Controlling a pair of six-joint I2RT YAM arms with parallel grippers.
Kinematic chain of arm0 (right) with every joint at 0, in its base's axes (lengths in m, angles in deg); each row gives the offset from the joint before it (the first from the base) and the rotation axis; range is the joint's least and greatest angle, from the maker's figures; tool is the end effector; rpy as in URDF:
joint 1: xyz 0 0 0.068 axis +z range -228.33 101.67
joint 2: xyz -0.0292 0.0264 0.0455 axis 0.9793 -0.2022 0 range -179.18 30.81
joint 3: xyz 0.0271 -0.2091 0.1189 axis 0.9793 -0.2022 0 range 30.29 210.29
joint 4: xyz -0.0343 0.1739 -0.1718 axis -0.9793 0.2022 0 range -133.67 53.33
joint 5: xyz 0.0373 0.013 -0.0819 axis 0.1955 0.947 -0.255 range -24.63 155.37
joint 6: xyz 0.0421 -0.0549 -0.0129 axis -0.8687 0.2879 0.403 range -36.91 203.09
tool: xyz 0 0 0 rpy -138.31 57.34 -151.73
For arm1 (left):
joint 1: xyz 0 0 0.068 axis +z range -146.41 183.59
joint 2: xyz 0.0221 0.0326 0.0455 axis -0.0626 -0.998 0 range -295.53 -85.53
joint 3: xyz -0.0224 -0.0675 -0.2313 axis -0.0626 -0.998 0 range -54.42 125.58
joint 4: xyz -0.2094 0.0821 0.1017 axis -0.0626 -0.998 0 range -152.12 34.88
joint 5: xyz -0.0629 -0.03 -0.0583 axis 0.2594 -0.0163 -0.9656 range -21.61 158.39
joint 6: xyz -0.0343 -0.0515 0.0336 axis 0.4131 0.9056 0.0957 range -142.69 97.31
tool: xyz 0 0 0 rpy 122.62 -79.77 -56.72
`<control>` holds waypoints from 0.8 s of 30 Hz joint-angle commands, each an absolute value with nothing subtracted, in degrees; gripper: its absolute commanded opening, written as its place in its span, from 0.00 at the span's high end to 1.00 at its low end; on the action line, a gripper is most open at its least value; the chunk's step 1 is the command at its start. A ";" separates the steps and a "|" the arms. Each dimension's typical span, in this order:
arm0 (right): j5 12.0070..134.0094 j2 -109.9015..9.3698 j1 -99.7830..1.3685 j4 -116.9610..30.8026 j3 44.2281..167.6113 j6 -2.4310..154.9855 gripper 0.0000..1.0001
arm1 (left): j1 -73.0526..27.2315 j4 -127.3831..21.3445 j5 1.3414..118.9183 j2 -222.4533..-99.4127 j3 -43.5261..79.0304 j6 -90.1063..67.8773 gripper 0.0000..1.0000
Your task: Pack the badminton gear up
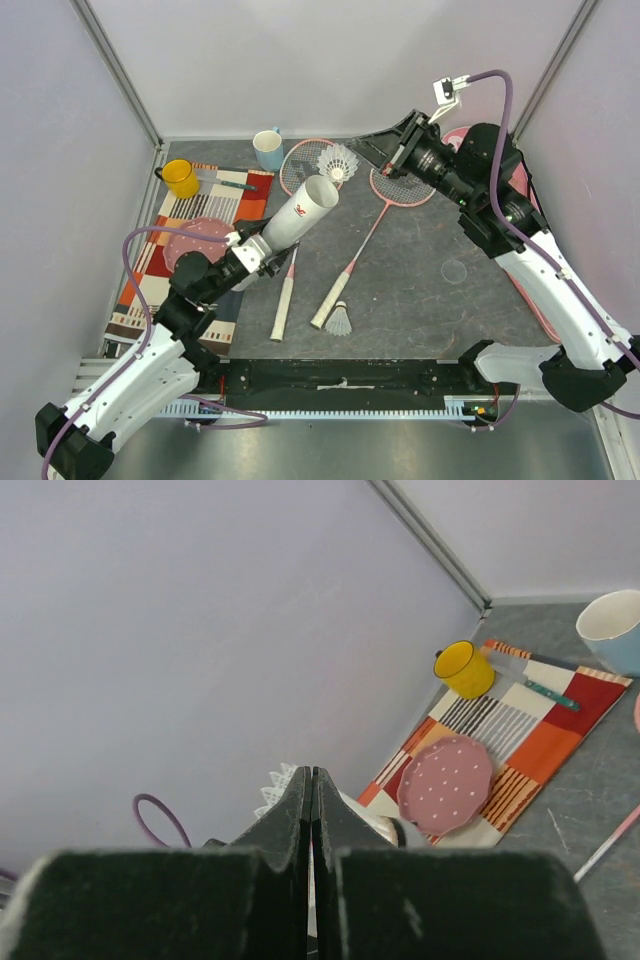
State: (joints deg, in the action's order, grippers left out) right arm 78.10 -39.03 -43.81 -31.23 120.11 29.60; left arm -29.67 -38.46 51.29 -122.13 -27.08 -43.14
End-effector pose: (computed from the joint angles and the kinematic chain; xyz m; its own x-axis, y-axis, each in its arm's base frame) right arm 0.2104 0.1601 0.4832 -0.5247 0.5906 -0.6131 -0.5228 0.3448 0.7796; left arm 0.1561 -0.1225 0.2907 0.3692 0.1572 -0.9160 0.6821 0.6236 0.3819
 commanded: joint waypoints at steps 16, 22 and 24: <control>82.85 -38.09 -40.80 -37.69 119.42 23.34 1.00 | -29.72 -32.98 51.25 -121.13 -26.11 -42.47 0.63; 84.79 -38.35 -40.45 -41.56 114.58 21.22 1.00 | -29.72 -32.01 50.99 -120.07 -26.64 -42.21 0.63; 85.23 -38.53 -40.28 -43.15 113.70 19.99 1.00 | -29.72 -32.01 50.81 -120.07 -26.64 -42.21 0.63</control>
